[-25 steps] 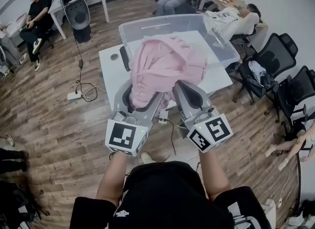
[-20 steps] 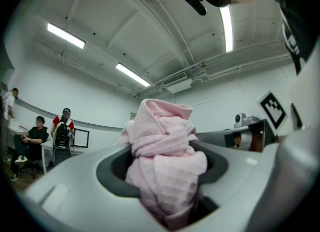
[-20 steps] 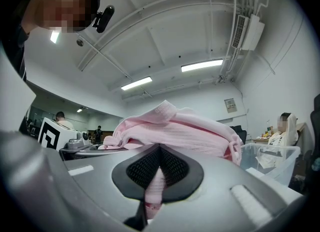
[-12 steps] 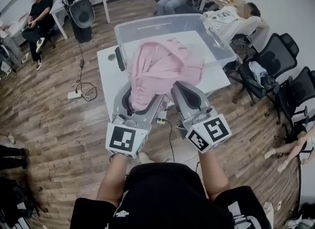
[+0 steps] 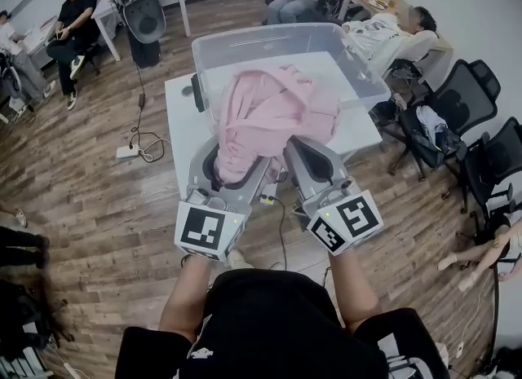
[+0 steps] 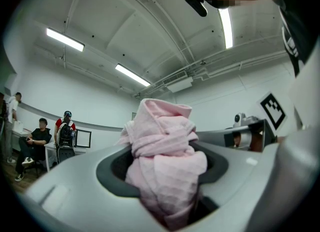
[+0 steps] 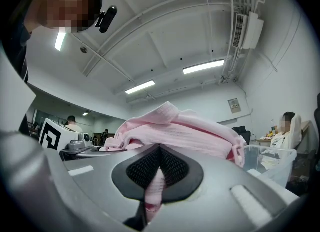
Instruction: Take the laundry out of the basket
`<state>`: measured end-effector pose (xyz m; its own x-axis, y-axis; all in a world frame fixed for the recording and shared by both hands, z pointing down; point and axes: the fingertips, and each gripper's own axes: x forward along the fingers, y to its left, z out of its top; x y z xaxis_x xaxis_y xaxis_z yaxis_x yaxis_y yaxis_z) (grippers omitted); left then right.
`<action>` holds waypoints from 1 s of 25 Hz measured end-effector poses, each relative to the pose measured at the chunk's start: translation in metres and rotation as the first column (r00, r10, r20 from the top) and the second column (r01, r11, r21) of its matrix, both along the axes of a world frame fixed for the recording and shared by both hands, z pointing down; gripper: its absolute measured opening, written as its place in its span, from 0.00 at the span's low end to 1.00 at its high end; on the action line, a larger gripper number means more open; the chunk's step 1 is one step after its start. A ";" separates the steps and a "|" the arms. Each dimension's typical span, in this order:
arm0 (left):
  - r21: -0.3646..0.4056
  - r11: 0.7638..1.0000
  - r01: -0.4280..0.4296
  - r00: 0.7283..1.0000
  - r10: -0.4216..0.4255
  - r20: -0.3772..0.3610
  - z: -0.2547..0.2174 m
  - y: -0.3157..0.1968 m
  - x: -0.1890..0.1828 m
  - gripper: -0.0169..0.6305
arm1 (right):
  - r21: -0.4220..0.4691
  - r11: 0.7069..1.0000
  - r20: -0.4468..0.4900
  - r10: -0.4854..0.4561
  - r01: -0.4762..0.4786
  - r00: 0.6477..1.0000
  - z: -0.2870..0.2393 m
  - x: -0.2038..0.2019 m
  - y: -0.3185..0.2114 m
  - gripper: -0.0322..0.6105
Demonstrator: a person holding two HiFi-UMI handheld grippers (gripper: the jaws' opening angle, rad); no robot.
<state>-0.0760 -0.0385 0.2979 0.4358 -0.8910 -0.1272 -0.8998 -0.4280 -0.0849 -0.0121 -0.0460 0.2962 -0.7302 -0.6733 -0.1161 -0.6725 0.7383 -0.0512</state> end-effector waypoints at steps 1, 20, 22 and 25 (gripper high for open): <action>-0.001 1.000 0.004 1.000 -0.004 0.001 0.000 0.001 0.000 0.46 | 0.002 1.000 -0.001 -0.005 0.005 1.000 0.000 0.000 0.001 0.05; -0.004 1.000 0.007 1.000 -0.007 0.010 -0.008 0.010 0.005 0.46 | 0.006 1.000 0.017 -0.024 0.024 1.000 -0.009 0.002 0.010 0.05; -0.002 1.000 0.004 1.000 -0.004 0.009 -0.008 0.010 0.007 0.46 | 0.005 1.000 0.018 -0.023 0.022 1.000 -0.008 0.004 0.011 0.05; -0.002 1.000 0.006 1.000 -0.006 0.009 -0.008 0.010 0.008 0.46 | 0.005 1.000 0.018 -0.024 0.023 1.000 -0.008 0.004 0.011 0.05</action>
<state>-0.0684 -0.0284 0.2898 0.4320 -0.8936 -0.1218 -0.9014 -0.4232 -0.0919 -0.0078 -0.0349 0.2884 -0.7436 -0.6553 -0.1327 -0.6540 0.7542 -0.0594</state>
